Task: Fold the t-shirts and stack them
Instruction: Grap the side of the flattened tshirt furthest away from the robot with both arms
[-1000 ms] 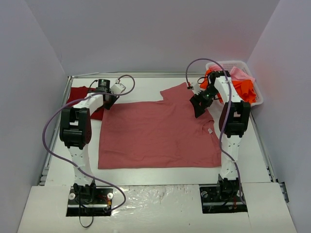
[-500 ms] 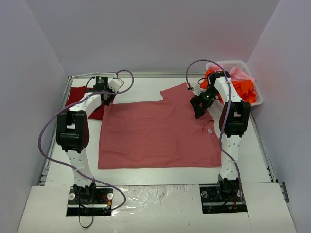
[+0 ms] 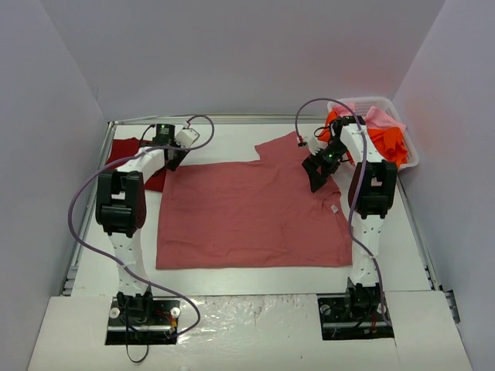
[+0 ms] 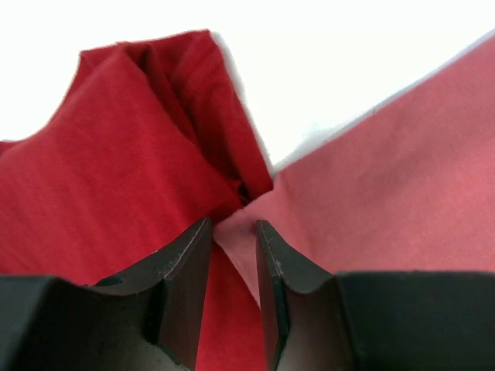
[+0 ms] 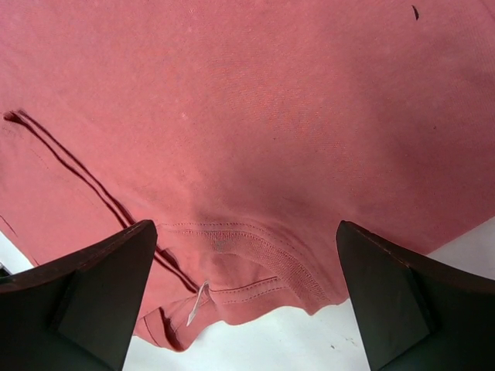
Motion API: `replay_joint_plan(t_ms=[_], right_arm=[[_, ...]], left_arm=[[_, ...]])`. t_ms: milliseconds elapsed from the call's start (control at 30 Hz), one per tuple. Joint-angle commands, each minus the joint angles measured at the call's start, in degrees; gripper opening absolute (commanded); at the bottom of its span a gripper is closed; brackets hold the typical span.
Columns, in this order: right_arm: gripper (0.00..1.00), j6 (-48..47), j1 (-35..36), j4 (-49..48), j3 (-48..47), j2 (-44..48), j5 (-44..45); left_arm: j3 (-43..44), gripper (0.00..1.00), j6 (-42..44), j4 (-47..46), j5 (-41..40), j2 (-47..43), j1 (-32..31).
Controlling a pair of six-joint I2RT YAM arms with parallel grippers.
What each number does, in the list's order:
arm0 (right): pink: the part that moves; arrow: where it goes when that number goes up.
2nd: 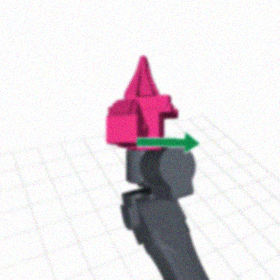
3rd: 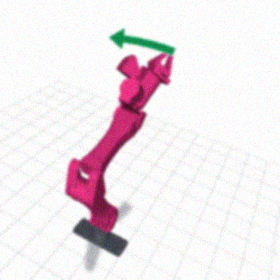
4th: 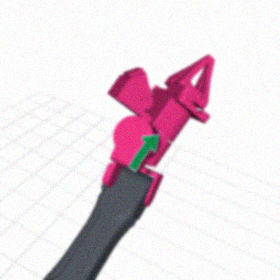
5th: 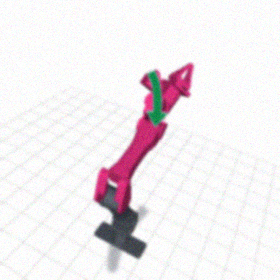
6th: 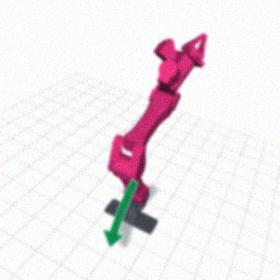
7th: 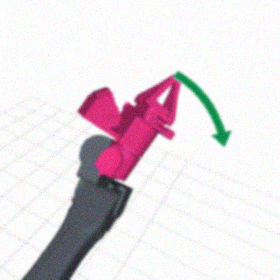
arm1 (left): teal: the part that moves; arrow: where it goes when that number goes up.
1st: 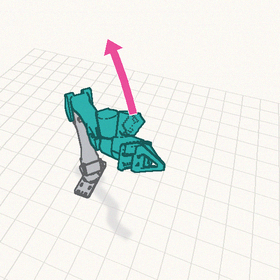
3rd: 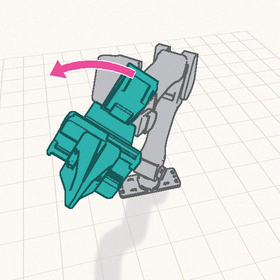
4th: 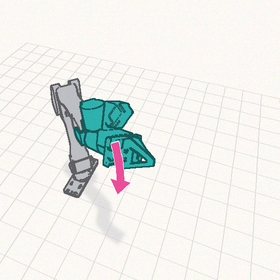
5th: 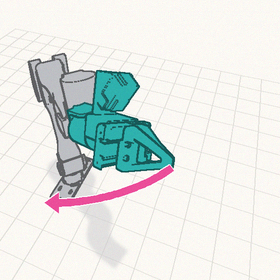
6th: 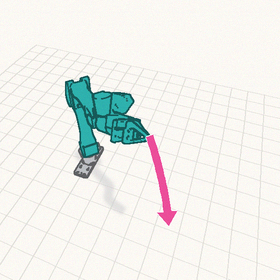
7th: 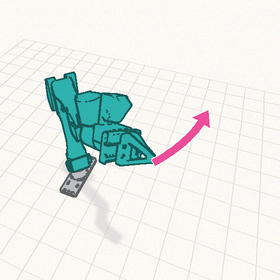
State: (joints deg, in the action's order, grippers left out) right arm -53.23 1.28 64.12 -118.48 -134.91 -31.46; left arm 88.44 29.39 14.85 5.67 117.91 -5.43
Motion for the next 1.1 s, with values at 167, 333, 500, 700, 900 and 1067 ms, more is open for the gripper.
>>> replay_joint_plan(t_ms=[167, 333, 500, 700, 900, 1067], right_arm=[[1.0, -1.08, 0.48, 3.38, 1.14, 0.09, 0.0], [1.0, -0.91, 0.39, 3.56, 1.23, 0.26, 0.0], [0.95, -0.82, 0.39, 3.56, 1.14, 0.79, -0.18], [0.88, -0.38, 0.39, 3.56, 0.62, 1.67, -0.18], [0.87, 1.54, -0.4, 2.86, -4.65, 2.64, -0.44], [0.92, 6.2, -0.58, -1.53, -13.79, -0.52, -2.11]], left_arm=[[3.05, 0.31, 0.14, 1.76, -1.36, 0.83, 0.68], [2.52, 0.23, 0.14, 2.46, -0.23, -0.13, 0.6], [0.5, 0.03, 0.49, 2.02, -0.13, -2.24, 0.69], [-1.69, 0.02, 0.41, 1.23, -1.63, -5.4, 0.6], [-2.31, 0.02, -1.35, 2.89, -1.63, -9.71, 0.51], [-3.63, 0.02, -0.91, 4.04, -2.15, -12.7, -0.28]])
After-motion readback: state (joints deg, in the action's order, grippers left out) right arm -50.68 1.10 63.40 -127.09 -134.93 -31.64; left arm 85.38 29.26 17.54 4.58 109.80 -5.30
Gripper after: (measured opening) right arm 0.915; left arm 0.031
